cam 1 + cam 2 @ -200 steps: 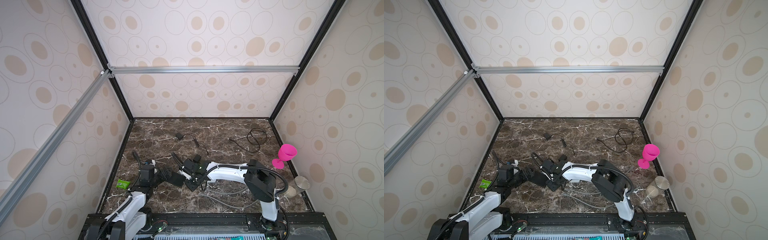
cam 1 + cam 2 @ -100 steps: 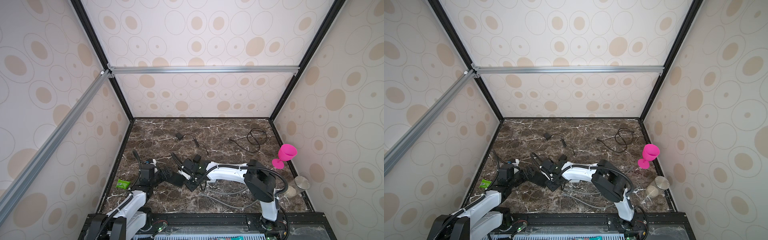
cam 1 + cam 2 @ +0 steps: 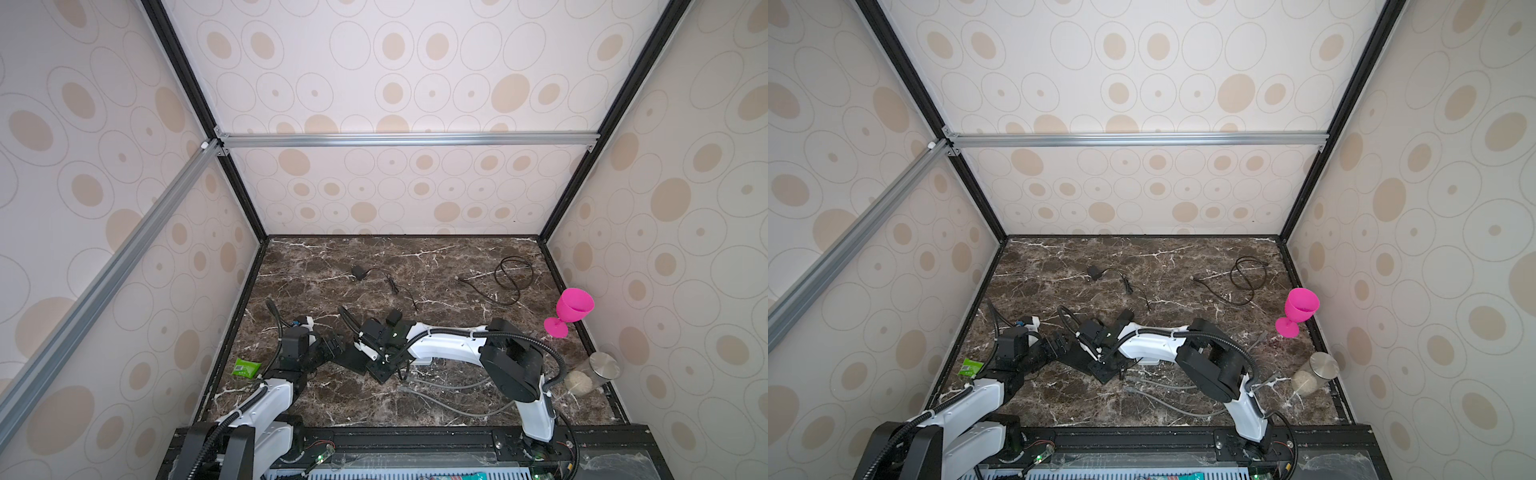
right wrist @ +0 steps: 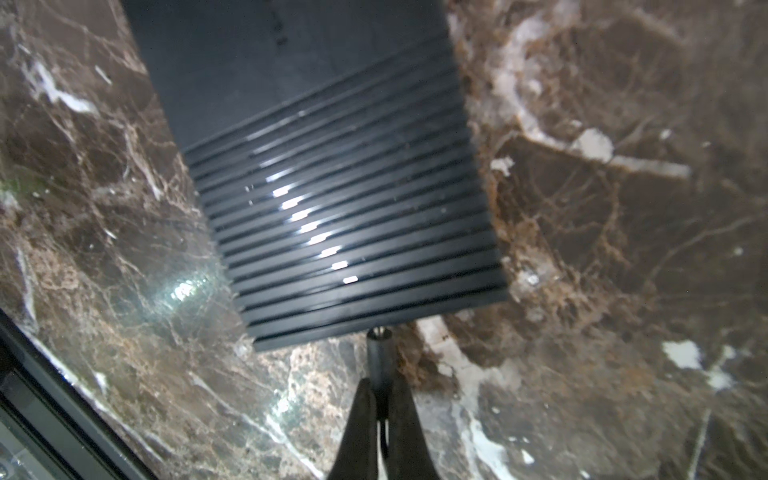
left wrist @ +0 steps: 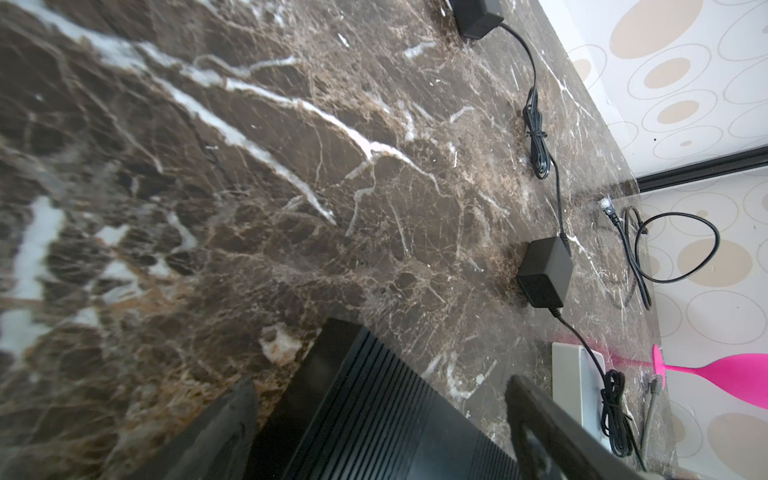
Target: Insert the plug into the switch port
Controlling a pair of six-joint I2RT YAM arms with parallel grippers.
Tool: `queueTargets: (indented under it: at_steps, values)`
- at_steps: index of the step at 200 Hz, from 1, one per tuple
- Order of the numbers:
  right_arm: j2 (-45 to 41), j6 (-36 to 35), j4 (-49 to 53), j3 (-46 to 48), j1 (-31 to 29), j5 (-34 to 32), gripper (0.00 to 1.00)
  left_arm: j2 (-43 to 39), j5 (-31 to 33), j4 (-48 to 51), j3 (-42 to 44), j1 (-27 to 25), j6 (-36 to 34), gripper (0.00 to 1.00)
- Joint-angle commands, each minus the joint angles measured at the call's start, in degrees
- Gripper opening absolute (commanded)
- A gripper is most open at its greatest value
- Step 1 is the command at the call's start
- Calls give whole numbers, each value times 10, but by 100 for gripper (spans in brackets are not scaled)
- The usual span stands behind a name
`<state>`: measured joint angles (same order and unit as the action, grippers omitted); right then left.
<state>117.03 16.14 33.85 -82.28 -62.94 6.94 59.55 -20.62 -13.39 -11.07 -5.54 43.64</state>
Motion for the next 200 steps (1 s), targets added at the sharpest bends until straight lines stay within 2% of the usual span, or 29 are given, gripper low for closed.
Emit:
queueTargets:
  at_steps: [1,200]
  values:
    - [8,-4,9,-10,-4,5,0,3,-9,23,1,3,-5,93]
    - [-28,-9,-29,25,-11,-2,0,15,-12,21,0,3,-4,92]
